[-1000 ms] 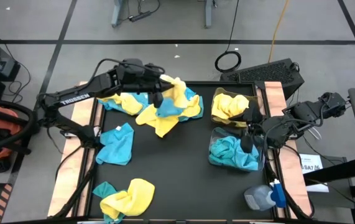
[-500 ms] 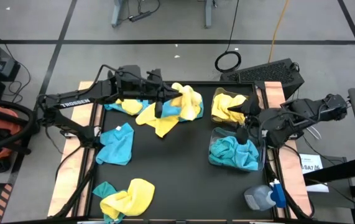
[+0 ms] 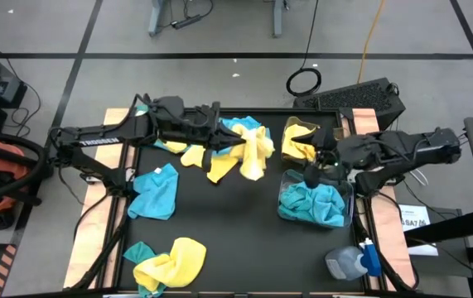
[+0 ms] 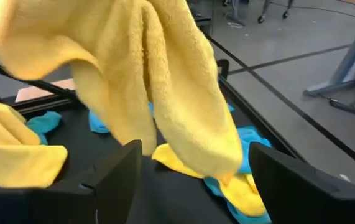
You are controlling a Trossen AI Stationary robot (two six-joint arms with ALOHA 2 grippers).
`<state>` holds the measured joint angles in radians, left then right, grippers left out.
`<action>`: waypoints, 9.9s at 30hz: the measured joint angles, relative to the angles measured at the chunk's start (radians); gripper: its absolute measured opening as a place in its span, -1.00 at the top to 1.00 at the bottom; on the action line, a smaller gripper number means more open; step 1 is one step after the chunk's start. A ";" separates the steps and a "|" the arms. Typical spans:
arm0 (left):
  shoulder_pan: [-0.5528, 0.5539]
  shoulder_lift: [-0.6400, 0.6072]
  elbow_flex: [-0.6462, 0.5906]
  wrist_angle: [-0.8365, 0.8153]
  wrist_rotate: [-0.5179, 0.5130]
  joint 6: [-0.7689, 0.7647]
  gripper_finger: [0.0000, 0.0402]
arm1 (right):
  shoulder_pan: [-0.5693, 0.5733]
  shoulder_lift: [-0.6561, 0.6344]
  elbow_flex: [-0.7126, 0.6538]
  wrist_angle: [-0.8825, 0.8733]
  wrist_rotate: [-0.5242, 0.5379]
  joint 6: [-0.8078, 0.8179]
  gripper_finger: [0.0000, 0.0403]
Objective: Sort microfiber towel by color & place in baskets
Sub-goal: Put the yellow microfiber cloth into the top transparent bin, then put the blue microfiber cloth into the bottom transparent bin
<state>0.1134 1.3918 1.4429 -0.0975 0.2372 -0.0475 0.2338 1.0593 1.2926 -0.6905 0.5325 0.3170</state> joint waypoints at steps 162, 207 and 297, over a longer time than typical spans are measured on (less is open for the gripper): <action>-0.075 0.061 0.000 -0.264 -0.102 -0.130 -0.15 | -0.707 0.398 -0.418 -0.229 -0.436 -0.052 0.81; 0.085 0.061 0.000 -0.242 -0.147 -0.129 -0.15 | -0.703 -0.246 -0.419 -0.174 -0.682 0.021 -0.19; 0.096 0.061 0.000 -0.096 -0.359 -0.347 -0.15 | -0.466 -0.050 -0.419 0.473 -1.109 -0.162 -0.19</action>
<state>0.2092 1.4532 1.4425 -0.1934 -0.1222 -0.3948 -0.2317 1.0096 0.8738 -0.2176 -0.5765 0.1548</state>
